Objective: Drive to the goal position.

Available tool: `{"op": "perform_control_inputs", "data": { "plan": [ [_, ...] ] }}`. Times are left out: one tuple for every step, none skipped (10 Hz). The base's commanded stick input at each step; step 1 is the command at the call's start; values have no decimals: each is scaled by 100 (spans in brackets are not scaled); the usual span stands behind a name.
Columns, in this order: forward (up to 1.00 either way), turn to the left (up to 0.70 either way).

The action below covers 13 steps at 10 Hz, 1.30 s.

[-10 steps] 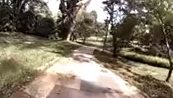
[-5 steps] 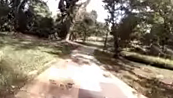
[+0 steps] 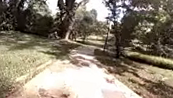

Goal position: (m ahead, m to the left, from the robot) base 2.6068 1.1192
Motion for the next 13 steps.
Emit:
{"op": "perform_control_inputs", "data": {
  "plan": [
    [70, 0],
    [70, 0],
    [70, 0],
    [70, 0],
    [70, 0],
    [70, 0],
    [70, 0],
    [70, 0],
    [70, 0],
    [70, 0],
    [70, 0],
    [70, 0],
    [70, 0]
  ]
}}
